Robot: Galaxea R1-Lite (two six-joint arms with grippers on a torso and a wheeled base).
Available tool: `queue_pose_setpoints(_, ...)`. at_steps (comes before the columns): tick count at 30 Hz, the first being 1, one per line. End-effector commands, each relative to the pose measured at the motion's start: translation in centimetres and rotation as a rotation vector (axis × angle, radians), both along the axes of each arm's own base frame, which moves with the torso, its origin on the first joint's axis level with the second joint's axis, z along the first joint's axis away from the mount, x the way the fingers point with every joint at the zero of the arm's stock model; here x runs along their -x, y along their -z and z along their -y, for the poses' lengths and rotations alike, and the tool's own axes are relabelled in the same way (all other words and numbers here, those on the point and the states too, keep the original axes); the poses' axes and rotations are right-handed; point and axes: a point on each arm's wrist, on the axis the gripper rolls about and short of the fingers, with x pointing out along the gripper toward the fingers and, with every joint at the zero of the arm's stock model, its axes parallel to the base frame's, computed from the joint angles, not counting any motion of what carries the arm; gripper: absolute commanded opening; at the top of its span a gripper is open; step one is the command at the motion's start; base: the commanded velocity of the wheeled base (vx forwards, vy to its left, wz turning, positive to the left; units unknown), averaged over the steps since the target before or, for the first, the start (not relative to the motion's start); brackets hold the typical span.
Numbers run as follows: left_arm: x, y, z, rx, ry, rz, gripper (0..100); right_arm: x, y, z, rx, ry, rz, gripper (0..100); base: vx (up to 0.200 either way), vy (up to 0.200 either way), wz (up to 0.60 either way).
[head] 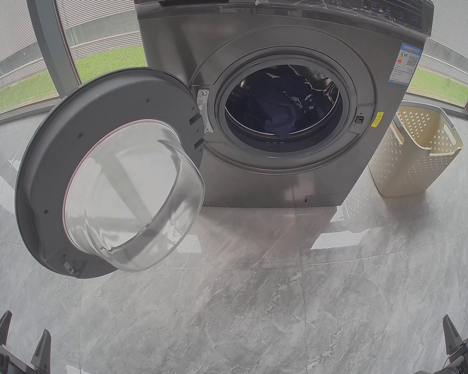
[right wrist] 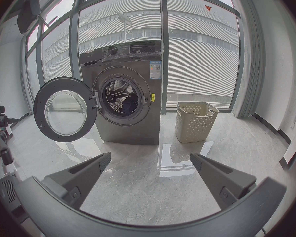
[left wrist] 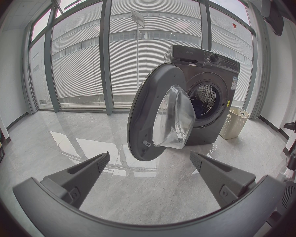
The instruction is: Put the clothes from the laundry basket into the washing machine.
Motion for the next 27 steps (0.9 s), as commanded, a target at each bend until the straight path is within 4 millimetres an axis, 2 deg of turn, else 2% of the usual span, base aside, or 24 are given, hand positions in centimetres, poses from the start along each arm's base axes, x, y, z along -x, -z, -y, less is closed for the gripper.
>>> queue_pose_setpoints(1, 0.0, 0.4, 0.0, -0.001, 0.0, -0.005, 100, 0.0, 0.3, 0.0, 0.0, 0.0, 0.004, 100, 0.0, 0.2, 0.0)
queue_pose_setpoints(4, 0.0, 0.4, 0.0, -0.005, 0.001, -0.005, 100, 0.0, 0.3, 0.0, 0.001, 0.0, 0.004, 100, 0.0, 0.2, 0.0)
queue_pose_setpoints(22, 0.0, 0.4, 0.0, -0.028, -0.002, 0.001, 100, 0.0, 0.3, 0.0, 0.001, 0.0, 0.004, 100, 0.0, 0.0, 0.0)
queue_pose_setpoints(23, 0.1, 0.0, 0.0, -0.022, -0.004, 0.024, 100, 0.0, 0.3, 0.0, 0.001, 0.0, 0.004, 100, 0.0, 0.0, 0.0)
queue_pose_setpoints(25, 0.6, -2.6, 0.0, -0.018, -0.006, 0.118, 100, 0.0, 0.3, 0.0, 0.001, 0.0, 0.004, 100, 0.0, 0.0, 0.0)
queue_pose_setpoints(27, 1.3, -7.1, 0.0, -0.008, 0.014, 0.193, 100, 0.0, 0.3, 0.0, 0.001, 0.0, 0.004, 100, 0.0, 0.0, 0.0)
